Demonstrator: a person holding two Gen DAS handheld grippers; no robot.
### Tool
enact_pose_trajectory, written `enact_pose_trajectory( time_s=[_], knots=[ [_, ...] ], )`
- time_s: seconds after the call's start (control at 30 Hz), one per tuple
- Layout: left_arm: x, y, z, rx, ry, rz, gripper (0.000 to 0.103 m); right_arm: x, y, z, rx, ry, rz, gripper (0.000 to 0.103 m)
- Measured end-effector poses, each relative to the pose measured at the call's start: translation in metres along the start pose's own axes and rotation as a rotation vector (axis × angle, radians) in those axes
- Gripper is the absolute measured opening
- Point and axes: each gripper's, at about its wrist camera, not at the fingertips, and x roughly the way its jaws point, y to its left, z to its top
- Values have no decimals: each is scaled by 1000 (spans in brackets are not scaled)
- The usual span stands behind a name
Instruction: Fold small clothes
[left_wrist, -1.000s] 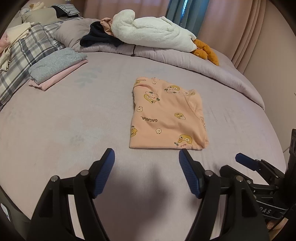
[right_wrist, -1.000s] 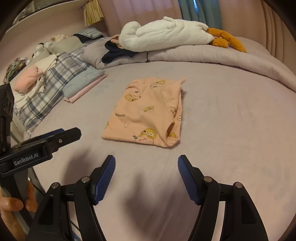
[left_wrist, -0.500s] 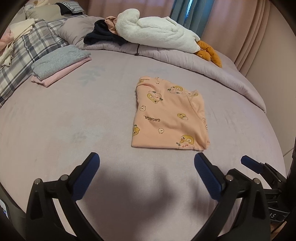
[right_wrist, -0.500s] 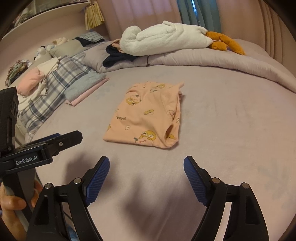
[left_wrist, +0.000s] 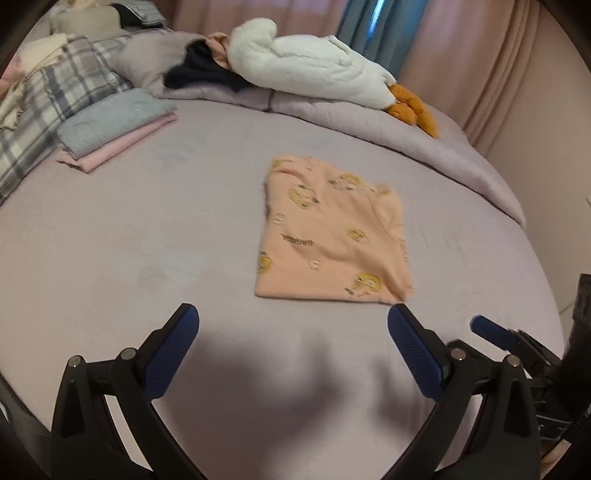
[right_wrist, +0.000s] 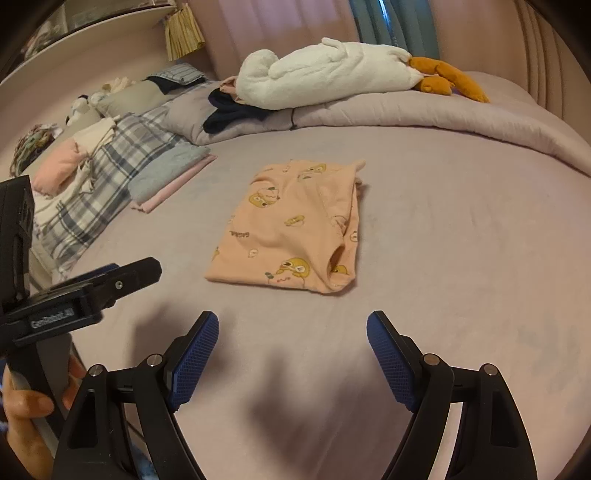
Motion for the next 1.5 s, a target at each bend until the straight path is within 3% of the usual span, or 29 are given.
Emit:
enact_pose_trajectory(
  time_s=[0.07, 0.17, 0.97, 1.07, 1.1, 1.13, 1.17, 1.27, 1.5],
  knots=[
    [-3, -7, 0, 47, -27, 40, 102, 0, 0, 0, 0, 0, -4, 82],
    [-1, -6, 2, 15, -7, -9, 102, 0, -1, 1, 0, 3, 0, 82],
    [-2, -7, -1, 23, -17, 12, 102, 0, -1, 1, 0, 7, -5, 82],
    [4, 0, 1, -40, 27, -108, 102, 0, -3, 1, 13, 4, 17, 82],
    [3, -1, 1, -34, 15, -69, 102, 0, -3, 0, 18, 5, 17, 82],
    [0, -8, 0, 29, -26, 42, 102, 1, -4, 0, 22, 4, 6, 82],
    [-1, -12, 0, 61, -37, 76, 102, 1, -5, 0, 25, 3, 1, 82],
    [-1, -7, 1, 12, -14, -15, 102, 0, -7, -1, 36, 5, 12, 82],
    [-2, -10, 2, 23, -18, 1, 102, -1, -7, 1, 29, -1, 3, 82]
  ],
)
